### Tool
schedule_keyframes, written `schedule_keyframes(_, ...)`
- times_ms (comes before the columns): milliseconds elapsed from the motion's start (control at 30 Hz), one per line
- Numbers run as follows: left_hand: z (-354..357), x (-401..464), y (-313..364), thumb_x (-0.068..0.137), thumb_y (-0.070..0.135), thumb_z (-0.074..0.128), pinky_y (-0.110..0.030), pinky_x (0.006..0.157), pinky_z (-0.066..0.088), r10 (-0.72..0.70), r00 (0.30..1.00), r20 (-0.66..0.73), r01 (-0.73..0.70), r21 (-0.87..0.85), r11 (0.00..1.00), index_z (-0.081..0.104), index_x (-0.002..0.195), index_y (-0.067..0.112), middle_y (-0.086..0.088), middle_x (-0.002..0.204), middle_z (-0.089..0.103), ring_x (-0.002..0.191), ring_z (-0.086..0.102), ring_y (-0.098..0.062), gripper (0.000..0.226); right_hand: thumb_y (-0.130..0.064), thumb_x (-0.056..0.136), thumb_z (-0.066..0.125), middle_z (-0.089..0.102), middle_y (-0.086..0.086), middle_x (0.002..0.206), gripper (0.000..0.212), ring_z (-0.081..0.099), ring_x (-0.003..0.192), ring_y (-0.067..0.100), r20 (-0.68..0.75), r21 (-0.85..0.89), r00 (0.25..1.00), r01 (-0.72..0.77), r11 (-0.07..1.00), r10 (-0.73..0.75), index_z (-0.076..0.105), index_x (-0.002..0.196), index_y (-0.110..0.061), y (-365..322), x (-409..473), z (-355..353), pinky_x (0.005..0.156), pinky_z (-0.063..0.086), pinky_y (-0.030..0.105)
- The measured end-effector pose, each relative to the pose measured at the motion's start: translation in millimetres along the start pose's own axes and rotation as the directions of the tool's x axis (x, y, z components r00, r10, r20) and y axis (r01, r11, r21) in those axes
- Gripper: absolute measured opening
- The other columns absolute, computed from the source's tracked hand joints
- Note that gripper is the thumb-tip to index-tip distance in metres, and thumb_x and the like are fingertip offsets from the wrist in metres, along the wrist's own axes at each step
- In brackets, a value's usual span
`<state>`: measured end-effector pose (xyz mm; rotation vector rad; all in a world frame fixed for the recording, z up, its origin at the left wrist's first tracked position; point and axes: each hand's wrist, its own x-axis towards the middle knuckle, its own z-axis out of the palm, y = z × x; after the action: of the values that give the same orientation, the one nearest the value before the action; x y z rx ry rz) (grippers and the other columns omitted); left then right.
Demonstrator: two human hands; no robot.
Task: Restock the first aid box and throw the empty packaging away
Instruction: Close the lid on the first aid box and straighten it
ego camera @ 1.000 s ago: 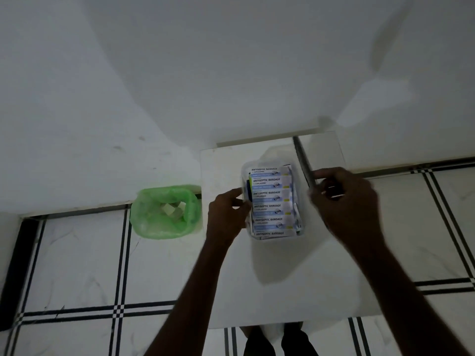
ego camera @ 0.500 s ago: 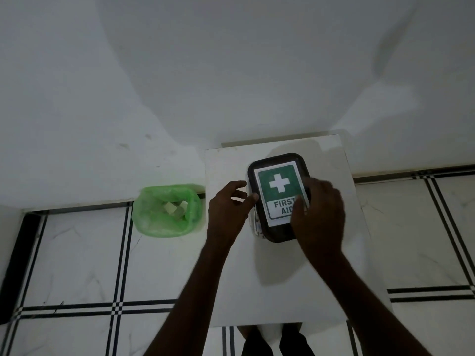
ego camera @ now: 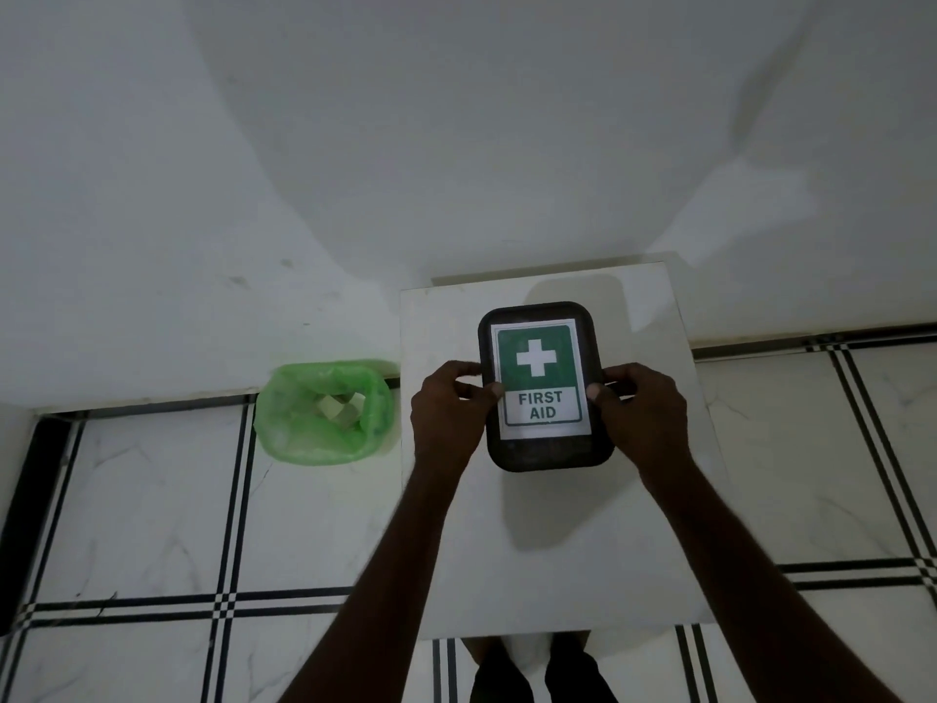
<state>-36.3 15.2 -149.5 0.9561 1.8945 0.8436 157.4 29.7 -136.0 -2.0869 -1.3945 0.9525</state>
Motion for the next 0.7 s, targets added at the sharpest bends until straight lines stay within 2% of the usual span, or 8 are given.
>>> schedule_keyframes(67, -1, 4, 0, 0.079, 0.024, 0.078, -0.048, 0.073, 0.062, -0.068, 0.997, 0.032, 0.069, -0.028, 0.997, 0.070, 0.099, 0.015, -0.007, 0.076, 0.075, 0.070, 0.074, -0.024, 0.023, -0.018, 0.088, 0.069, 0.070, 0.016, 0.108, 0.031, 0.067, 0.097, 0.030, 0.122, 0.092, 0.988, -0.110, 0.990, 0.098, 0.064, 0.114, -0.002, 3, 11, -1, 0.082, 0.056, 0.039)
schedule_keyframes(133, 0, 6, 2, 0.081, 0.021, 0.078, -0.047, 0.072, 0.063, -0.096, 0.995, 0.037, 0.098, -0.036, 0.995, 0.069, 0.096, 0.012, -0.008, 0.075, 0.074, 0.069, 0.073, -0.024, 0.020, -0.016, 0.089, 0.067, 0.069, 0.015, 0.106, 0.027, 0.066, 0.096, 0.029, 0.205, 0.168, 0.968, -0.181, 0.969, 0.145, 0.062, 0.112, -0.002, 4, 16, -1, 0.073, 0.055, 0.031)
schedule_keyframes(200, 2, 7, 0, 0.081, 0.023, 0.077, -0.047, 0.073, 0.063, -0.094, 0.995, 0.025, 0.095, -0.024, 0.995, 0.068, 0.096, 0.012, -0.007, 0.077, 0.074, 0.071, 0.073, -0.024, 0.020, -0.015, 0.090, 0.065, 0.068, 0.015, 0.105, 0.024, 0.064, 0.094, 0.027, 0.221, 0.197, 0.965, -0.189, 0.962, 0.144, 0.061, 0.111, -0.002, 3, 17, 0, 0.069, 0.052, 0.027)
schedule_keyframes(333, 2, 0, -1, 0.084, 0.024, 0.076, -0.041, 0.072, 0.063, -0.112, 0.993, 0.045, 0.117, -0.107, 0.987, 0.068, 0.100, 0.011, -0.004, 0.075, 0.071, 0.068, 0.070, -0.019, 0.022, -0.022, 0.087, 0.070, 0.071, 0.013, 0.100, 0.019, 0.067, 0.089, 0.026, 0.164, 0.216, 0.978, -0.162, 0.963, 0.128, 0.064, 0.100, -0.009, 9, 12, -2, 0.083, 0.058, 0.043)
schedule_keyframes(433, -4, -15, -8, 0.085, 0.031, 0.075, -0.040, 0.074, 0.063, -0.177, 0.973, 0.145, 0.202, -0.184, 0.962, 0.068, 0.106, 0.010, -0.009, 0.084, 0.073, 0.081, 0.073, -0.024, 0.031, -0.034, 0.084, 0.072, 0.071, 0.011, 0.098, 0.022, 0.069, 0.091, 0.027, 0.193, 0.235, 0.969, -0.199, 0.951, 0.155, 0.063, 0.095, -0.017, 20, -1, -9, 0.085, 0.059, 0.049)
schedule_keyframes(567, -5, -38, -24, 0.078, 0.028, 0.083, -0.040, 0.075, 0.064, -0.281, 0.931, 0.233, 0.330, -0.204, 0.922, 0.069, 0.105, 0.008, -0.015, 0.087, 0.076, 0.080, 0.075, -0.024, 0.037, -0.025, 0.082, 0.074, 0.068, 0.018, 0.105, 0.040, 0.070, 0.091, 0.027, 0.376, 0.324, 0.884, -0.406, 0.855, 0.277, 0.062, 0.112, -0.001, 34, -19, -9, 0.078, 0.061, 0.039)
schedule_keyframes(700, -3, -40, -24, 0.078, 0.018, 0.083, -0.036, 0.070, 0.064, -0.321, 0.923, 0.211, 0.371, -0.272, 0.888, 0.069, 0.107, 0.000, -0.022, 0.088, 0.075, 0.078, 0.076, -0.028, 0.036, -0.021, 0.082, 0.075, 0.069, 0.021, 0.105, 0.041, 0.070, 0.091, 0.030, 0.377, 0.375, 0.875, -0.444, 0.814, 0.303, 0.063, 0.112, 0.004, 37, -19, -5, 0.080, 0.060, 0.039)
